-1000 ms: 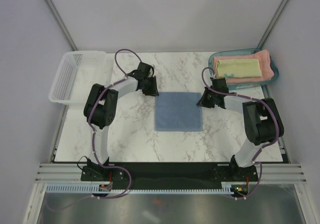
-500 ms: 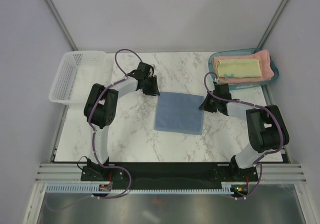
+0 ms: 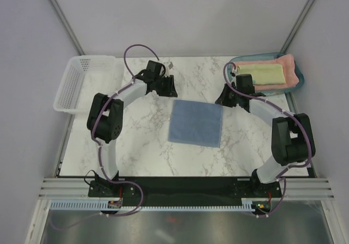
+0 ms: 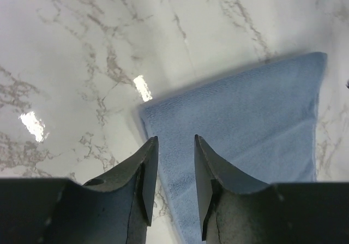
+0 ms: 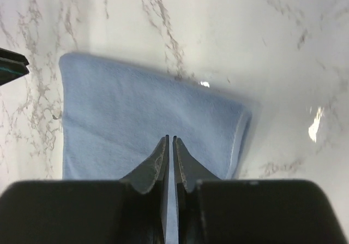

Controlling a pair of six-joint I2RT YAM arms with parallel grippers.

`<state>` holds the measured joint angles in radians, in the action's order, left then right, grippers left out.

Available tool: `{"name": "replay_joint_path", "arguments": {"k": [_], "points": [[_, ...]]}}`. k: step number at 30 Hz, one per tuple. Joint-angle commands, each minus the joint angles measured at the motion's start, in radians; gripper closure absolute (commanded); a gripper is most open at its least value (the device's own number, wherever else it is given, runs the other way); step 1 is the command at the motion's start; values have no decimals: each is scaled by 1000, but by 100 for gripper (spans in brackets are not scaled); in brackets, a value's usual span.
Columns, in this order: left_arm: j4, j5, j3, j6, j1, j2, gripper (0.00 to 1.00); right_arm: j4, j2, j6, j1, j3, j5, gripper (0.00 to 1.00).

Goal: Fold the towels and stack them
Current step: Fold the towel

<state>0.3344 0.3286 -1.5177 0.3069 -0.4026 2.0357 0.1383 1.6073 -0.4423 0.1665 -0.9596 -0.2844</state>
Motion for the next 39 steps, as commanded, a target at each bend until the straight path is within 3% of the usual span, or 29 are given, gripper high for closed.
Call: {"name": "replay_joint_path", "arguments": {"k": [1,6,18,23,28,33,39], "points": [[5,194,-52,-166,53,-9,59,61,98,111,-18,-88,-94,86],[3,389,-44,-241,91,40,64,61,164,129,-44,-116,-114,87],[21,389,-96,-305,103,144,61,9,247,152,-97,-84,-144,85],[51,406,-133,-385,119,150,53,17,247,160,-111,-94,-153,82],[87,435,-148,-454,123,165,44,30,180,189,-113,-93,-182,69],[152,437,-252,-451,123,233,45,46,134,247,-130,-105,-164,57],[219,486,-323,-453,122,303,45,55,183,260,-157,-133,-191,55]]}}
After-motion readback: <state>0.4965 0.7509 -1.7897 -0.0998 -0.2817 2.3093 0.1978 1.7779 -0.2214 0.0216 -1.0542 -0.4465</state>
